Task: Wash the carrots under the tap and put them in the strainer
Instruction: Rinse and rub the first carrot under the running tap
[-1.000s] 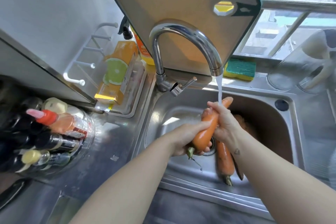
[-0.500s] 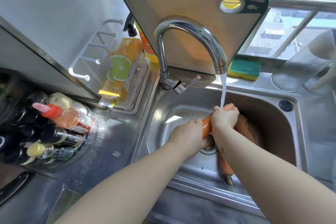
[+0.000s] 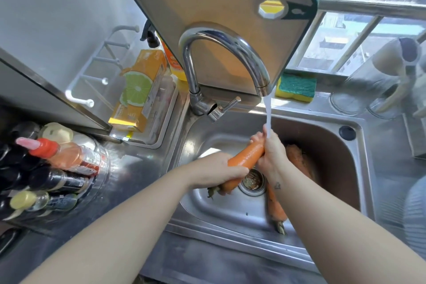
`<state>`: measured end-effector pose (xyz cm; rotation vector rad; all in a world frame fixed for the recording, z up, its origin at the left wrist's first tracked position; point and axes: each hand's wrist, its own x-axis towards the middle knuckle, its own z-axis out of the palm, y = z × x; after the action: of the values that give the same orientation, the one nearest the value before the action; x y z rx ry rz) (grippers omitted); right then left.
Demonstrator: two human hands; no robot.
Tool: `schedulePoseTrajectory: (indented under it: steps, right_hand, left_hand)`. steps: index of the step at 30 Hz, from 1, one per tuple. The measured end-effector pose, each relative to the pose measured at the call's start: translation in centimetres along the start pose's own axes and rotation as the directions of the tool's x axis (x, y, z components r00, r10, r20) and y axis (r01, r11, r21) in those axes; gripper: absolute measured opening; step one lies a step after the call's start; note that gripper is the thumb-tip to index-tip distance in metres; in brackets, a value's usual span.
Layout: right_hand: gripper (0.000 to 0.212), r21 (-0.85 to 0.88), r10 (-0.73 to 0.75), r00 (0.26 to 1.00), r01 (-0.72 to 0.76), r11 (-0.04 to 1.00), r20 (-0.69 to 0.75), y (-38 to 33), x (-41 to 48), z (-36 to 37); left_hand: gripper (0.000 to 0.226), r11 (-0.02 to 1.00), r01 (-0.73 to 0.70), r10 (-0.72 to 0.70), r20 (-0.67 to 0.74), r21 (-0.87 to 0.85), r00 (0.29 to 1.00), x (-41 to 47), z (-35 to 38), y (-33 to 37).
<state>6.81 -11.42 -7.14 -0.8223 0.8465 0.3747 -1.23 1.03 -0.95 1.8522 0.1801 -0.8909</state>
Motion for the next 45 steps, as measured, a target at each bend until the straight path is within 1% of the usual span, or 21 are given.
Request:
schedulePoseTrajectory:
  steps: [1,3,5,6,7,9,10,11,14,17,20,22,24,25,27,30,34,38,41,43,45]
  right_hand:
    - [0.021,0.011,-0.009,1.0,0.009,1.0,0.023,-0.3,-0.1,0.1]
    - [0.018,-0.056,-0.05,0.998,0.052,0.997,0.029,-0.7,0.1,0.3]
    - [0.004,-0.201,-0.138,0.99,0.135,0.97,-0.003,-0.6,0.3,0.2]
    - [0.007,-0.269,-0.197,0.98,0.185,0.945,-0.019,-0.4,0.5,0.2]
    - [0.013,-0.332,-0.246,0.969,0.224,0.916,-0.026,-0.4,0.7,0.1]
    - [0.009,-0.43,-0.317,0.948,0.287,0.856,0.0,-0.5,0.6,0.3]
    - [0.021,-0.476,-0.327,0.945,0.286,0.832,-0.004,-0.7,0.5,0.5]
    - [0.03,-0.472,-0.307,0.951,0.257,0.843,-0.031,-0.8,0.6,0.6]
    - [0.034,-0.243,-0.13,0.986,0.1,0.965,-0.108,-1.2,0.2,1.1]
    - [0.031,-0.057,-0.007,0.993,0.001,0.998,-0.117,-1.6,-0.6,1.0]
    - [0.028,0.002,0.016,0.997,-0.016,1.0,-0.078,-1.7,-1.6,1.1]
    - [0.022,-0.099,-0.052,0.998,0.049,0.994,-0.029,-1.1,-2.2,0.8]
    - [0.012,-0.267,-0.161,0.985,0.174,0.948,0.067,-0.3,-2.4,0.2]
    - [0.009,-0.295,-0.199,0.975,0.221,0.93,0.101,0.1,-2.4,-0.1]
    - [0.008,-0.28,-0.234,0.969,0.246,0.928,0.075,0.4,-2.0,-0.1]
    - [0.027,-0.287,-0.298,0.952,0.268,0.92,-0.066,0.2,-1.0,0.5]
    - [0.028,-0.18,-0.195,0.972,0.171,0.969,-0.131,-0.7,-1.1,1.1]
    - [0.028,-0.099,-0.065,0.998,0.066,0.993,0.004,-1.3,-2.6,0.9]
    - [0.025,-0.136,-0.107,0.989,0.121,0.983,0.104,-1.0,-3.0,0.6]
    - [0.013,-0.249,-0.194,0.971,0.224,0.942,0.137,-0.7,-2.7,0.7]
    - [0.015,-0.317,-0.254,0.962,0.273,0.908,0.101,-0.5,-2.1,1.1]
  left_hand:
    - [0.017,0.991,0.027,-0.022,0.038,-0.134,0.999,-0.1,0.0,0.0]
    - [0.016,0.904,0.123,-0.076,0.128,-0.409,0.989,-0.3,0.2,0.0]
    - [0.018,0.826,0.208,-0.122,0.194,-0.524,0.973,-0.2,0.2,0.1]
    - [0.019,0.817,0.229,-0.138,0.207,-0.53,0.969,-0.2,0.2,0.2]
    - [0.019,0.827,0.234,-0.148,0.203,-0.512,0.968,-0.1,0.2,0.2]
    - [0.017,0.895,0.189,-0.136,0.157,-0.404,0.978,-0.1,0.3,0.2]
    - [0.016,0.938,0.147,-0.113,0.126,-0.313,0.986,-0.1,0.4,0.2]
    - [0.016,0.973,0.104,-0.086,0.095,-0.207,0.992,-0.2,0.5,0.2]
    - [0.021,0.996,0.025,-0.024,-0.018,0.082,1.0,-0.4,0.6,-0.1]
    - [0.031,0.968,0.019,0.011,-0.12,0.252,0.993,-0.3,0.8,-1.1]
    - [0.037,0.961,0.045,0.0,-0.162,0.274,0.987,-0.1,0.9,-2.6]
    - [0.043,0.952,0.078,-0.021,-0.19,0.296,0.981,0.1,0.8,-3.4]
    - [0.051,0.947,0.094,-0.028,-0.212,0.307,0.977,0.2,0.8,-4.0]
    - [0.053,0.946,0.094,-0.026,-0.219,0.31,0.975,0.3,0.9,-4.1]
    - [0.049,0.942,0.095,-0.022,-0.223,0.323,0.975,0.5,1.3,-4.0]
    - [0.045,0.906,0.089,0.011,-0.233,0.414,0.972,0.8,2.2,-3.4]
    - [0.048,0.884,0.074,0.063,-0.275,0.462,0.959,0.9,2.8,-3.2]
    - [0.047,0.929,0.063,0.036,-0.26,0.365,0.965,0.5,2.2,-3.9]
    - [0.052,0.971,0.069,-0.01,-0.251,0.227,0.968,0.6,1.5,-4.5]
    - [0.052,0.967,0.076,-0.011,-0.257,0.245,0.966,0.6,1.6,-4.3]
    - [0.049,0.948,0.087,0.001,-0.276,0.306,0.961,0.6,2.1,-3.6]
